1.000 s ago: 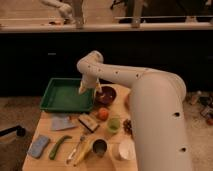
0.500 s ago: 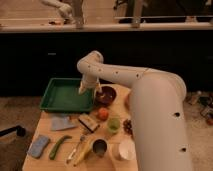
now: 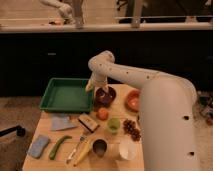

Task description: Stack bowls into tray

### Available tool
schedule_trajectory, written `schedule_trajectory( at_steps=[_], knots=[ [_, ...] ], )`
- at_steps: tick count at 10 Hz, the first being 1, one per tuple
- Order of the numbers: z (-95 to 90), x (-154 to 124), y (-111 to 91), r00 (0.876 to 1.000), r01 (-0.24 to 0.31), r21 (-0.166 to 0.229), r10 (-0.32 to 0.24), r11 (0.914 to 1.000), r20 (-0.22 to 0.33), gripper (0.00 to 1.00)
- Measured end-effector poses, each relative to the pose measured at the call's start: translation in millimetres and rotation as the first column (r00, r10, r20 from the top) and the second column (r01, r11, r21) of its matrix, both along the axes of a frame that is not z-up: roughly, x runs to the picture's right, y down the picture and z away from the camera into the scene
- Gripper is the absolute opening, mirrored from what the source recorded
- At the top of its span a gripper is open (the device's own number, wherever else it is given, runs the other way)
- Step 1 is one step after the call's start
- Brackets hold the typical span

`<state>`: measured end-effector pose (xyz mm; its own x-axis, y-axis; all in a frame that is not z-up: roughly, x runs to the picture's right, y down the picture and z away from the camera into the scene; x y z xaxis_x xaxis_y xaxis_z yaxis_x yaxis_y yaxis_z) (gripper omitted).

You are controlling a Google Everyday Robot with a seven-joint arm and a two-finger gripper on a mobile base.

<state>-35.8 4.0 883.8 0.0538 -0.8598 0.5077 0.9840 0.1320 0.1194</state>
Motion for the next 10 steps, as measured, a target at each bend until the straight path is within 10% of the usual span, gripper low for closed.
schedule_trajectory(
  at_steps=[10],
  knots=[
    [33.3, 52, 5, 0.988, -0.108, -0.064, 0.100, 0.9921, -0.120, 0.80]
  ],
)
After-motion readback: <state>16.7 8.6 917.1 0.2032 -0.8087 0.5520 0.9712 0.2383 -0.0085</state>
